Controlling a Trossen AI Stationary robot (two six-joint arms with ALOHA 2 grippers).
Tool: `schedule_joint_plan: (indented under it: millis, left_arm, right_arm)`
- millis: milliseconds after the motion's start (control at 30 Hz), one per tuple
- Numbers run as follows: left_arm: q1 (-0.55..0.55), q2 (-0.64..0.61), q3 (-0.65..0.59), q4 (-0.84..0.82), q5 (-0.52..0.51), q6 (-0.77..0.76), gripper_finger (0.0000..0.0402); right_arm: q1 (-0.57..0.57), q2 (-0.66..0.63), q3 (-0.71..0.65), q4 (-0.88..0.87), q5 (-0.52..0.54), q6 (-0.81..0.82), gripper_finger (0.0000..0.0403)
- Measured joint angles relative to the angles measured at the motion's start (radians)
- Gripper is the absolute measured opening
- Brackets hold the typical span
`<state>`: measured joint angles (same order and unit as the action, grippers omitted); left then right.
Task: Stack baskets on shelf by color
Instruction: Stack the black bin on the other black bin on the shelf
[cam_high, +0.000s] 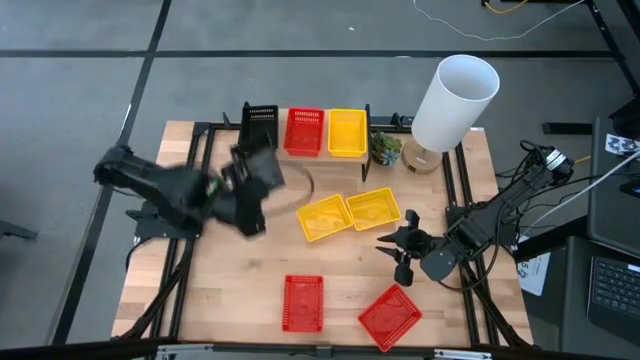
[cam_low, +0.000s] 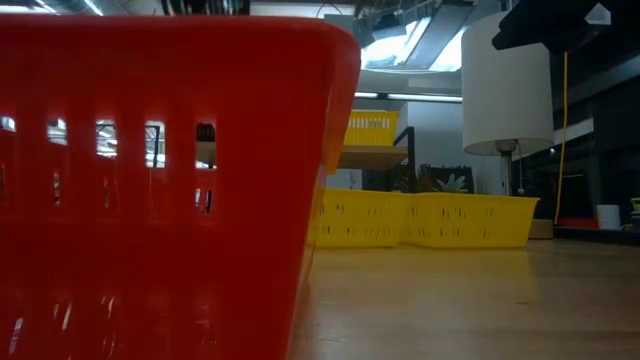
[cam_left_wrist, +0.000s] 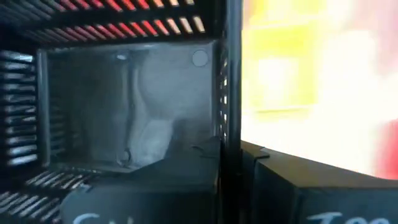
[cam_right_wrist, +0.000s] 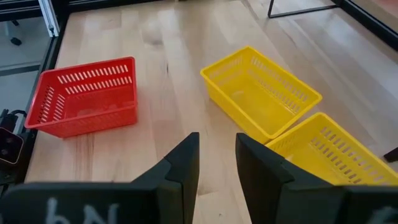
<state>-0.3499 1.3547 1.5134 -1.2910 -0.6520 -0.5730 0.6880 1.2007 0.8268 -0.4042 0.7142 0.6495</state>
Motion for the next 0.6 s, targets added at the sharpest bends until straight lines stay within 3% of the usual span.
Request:
schedule_joint_plan:
  millis: [133, 300, 600]
  left_arm:
    - [0.210, -0.054, -0.011, -0.049, 0.033, 0.276, 0.0000]
    - [0.451, -0.087, -0.015, 0.002, 0.214, 0.652, 0.0000]
    - [0.789, -0.091, -0.016, 0.094, 0.529, 0.911, 0.0000]
  right_arm:
    - [0.000, 0.000, 0.000, 0.000, -0.001, 0.000, 0.0103]
    - [0.000, 0.000, 0.000, 0.000, -0.001, 0.000, 0.0103]
    - [-0.001, 0.000, 0.000, 0.000, 0.000, 0.000, 0.0103]
